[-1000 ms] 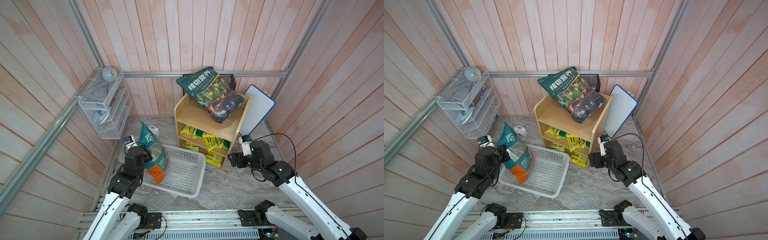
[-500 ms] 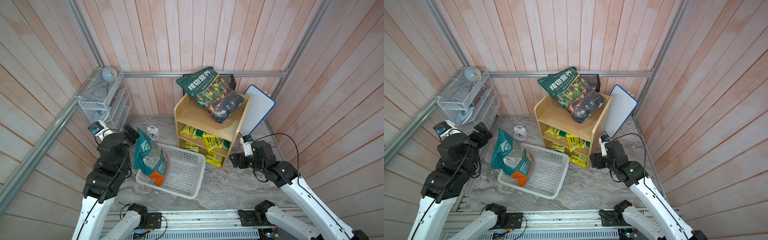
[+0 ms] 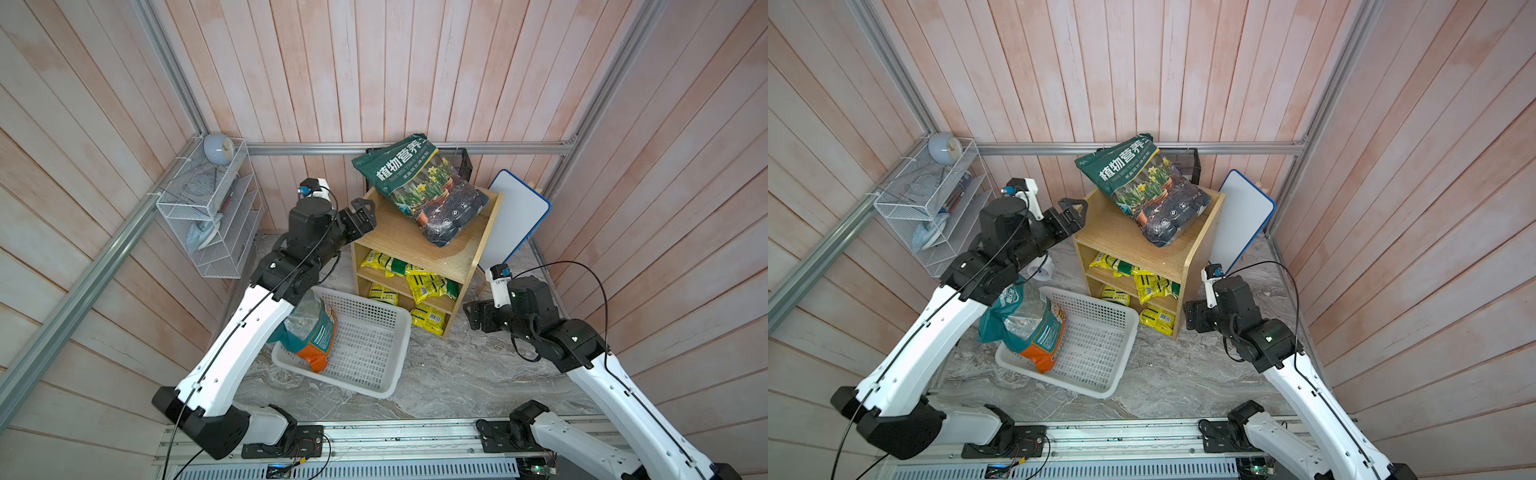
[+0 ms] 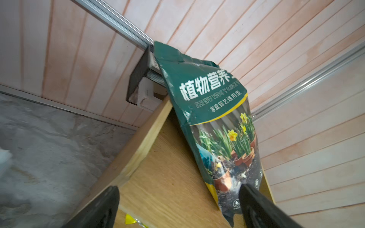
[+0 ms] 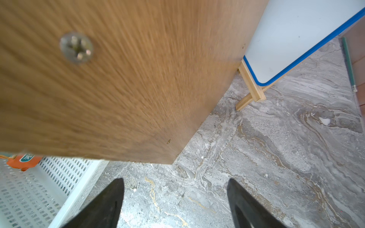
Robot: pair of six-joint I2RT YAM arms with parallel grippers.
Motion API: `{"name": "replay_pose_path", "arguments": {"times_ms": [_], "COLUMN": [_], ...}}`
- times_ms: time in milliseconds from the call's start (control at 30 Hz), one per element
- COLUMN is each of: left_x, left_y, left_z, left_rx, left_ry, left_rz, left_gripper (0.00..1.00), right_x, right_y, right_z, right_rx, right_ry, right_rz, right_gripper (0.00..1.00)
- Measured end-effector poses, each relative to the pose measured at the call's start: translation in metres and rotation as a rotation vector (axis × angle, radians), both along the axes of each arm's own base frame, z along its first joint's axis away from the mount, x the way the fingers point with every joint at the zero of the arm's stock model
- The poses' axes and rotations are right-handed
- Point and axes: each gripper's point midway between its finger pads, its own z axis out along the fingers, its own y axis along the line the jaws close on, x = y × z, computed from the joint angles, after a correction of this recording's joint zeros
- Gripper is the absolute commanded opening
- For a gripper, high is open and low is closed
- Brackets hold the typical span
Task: Take down the fertilizer bag from the shelf
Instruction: Pick up the fertilizer bag from the shelf.
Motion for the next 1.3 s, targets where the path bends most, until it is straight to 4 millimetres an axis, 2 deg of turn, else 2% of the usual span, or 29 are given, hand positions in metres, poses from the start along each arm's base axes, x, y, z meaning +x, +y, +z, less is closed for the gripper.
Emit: {"name": "replay_pose_path", "arguments": {"times_ms": [200, 400, 500, 633, 767, 833, 900, 1000, 1033, 1067, 1133, 1300], "left_x": [0.037, 0.066, 0.084, 0.102, 0.108, 0.110, 0.115, 0.122, 0.124, 0.124, 0.120, 0.116], "left_y": [-0.037, -0.075, -0.092, -0.102, -0.103, -0.105, -0.108, -0.119, -0.124, -0.128, -0.133, -0.134], "left_z": [-0.014, -0.009, -0.015, -0.033, -0.042, -0.044, -0.044, -0.039, -0.034, -0.030, -0.021, -0.017], "left_rx": [-0.083, -0.147, -0.158, -0.159, -0.158, -0.165, -0.184, -0.236, -0.254, -0.264, -0.276, -0.269], "left_ry": [0.012, 0.005, 0.010, 0.039, 0.051, 0.051, 0.040, 0.011, -0.005, -0.016, -0.033, -0.045], "left_rz": [-0.022, -0.059, -0.067, -0.050, -0.020, -0.015, -0.017, -0.044, -0.062, -0.080, -0.107, -0.119], "left_gripper": [1.00, 1.00, 1.00, 1.00, 1.00, 0.96, 0.80, 0.26, 0.13, 0.05, 0.00, 0.00], "right_x": [-0.002, -0.001, -0.002, -0.003, -0.004, -0.003, -0.002, 0.001, 0.002, 0.002, 0.003, 0.004], "right_y": [-0.005, -0.005, -0.006, -0.008, -0.011, -0.012, -0.013, -0.013, -0.013, -0.012, -0.012, -0.012], "right_z": [0.004, -0.001, -0.005, -0.007, -0.003, -0.003, -0.004, -0.009, -0.011, -0.012, -0.014, -0.014], "right_rx": [-0.014, -0.042, -0.052, -0.060, -0.060, -0.066, -0.076, -0.093, -0.099, -0.103, -0.109, -0.112], "right_ry": [-0.027, -0.023, -0.016, -0.019, -0.037, -0.038, -0.035, -0.022, -0.016, -0.013, -0.008, -0.007], "right_rz": [0.001, 0.011, 0.013, 0.016, 0.013, 0.013, 0.016, 0.020, 0.021, 0.023, 0.025, 0.026], "right_gripper": [0.87, 0.88, 0.88, 0.88, 0.88, 0.88, 0.88, 0.88, 0.88, 0.88, 0.88, 0.88]}}
